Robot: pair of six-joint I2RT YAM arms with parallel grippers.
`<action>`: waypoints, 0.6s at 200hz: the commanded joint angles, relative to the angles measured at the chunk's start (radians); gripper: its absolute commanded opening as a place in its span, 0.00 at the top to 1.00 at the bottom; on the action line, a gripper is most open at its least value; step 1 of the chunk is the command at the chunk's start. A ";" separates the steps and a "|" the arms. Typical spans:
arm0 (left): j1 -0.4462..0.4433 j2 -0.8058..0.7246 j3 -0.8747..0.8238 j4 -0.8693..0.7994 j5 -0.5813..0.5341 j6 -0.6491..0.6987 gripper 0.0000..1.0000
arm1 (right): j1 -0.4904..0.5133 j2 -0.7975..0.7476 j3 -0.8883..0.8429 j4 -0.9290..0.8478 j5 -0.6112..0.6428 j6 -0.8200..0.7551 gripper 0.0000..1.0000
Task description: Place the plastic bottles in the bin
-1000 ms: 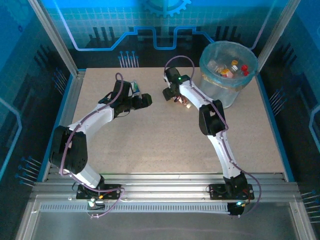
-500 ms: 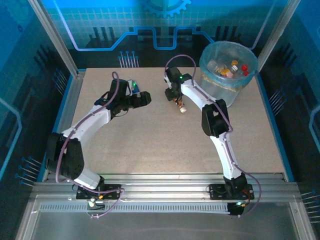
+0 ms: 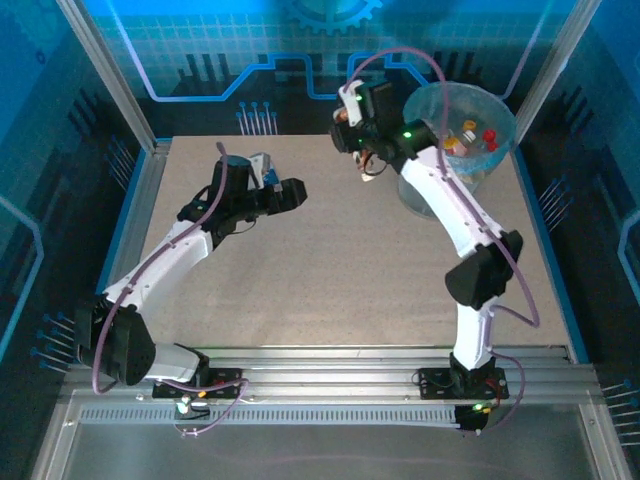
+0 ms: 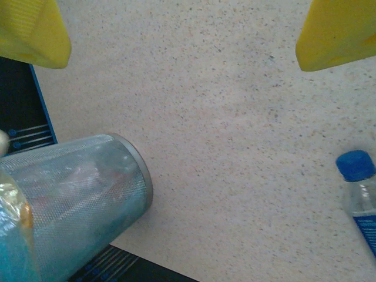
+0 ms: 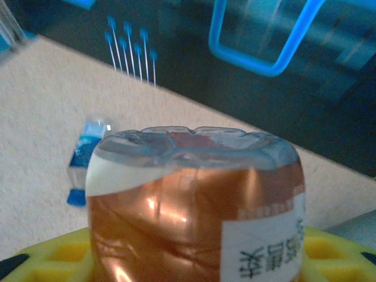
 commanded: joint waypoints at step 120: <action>-0.209 0.060 0.170 -0.032 0.018 0.030 0.01 | -0.246 -0.504 -0.475 0.400 0.020 0.087 0.49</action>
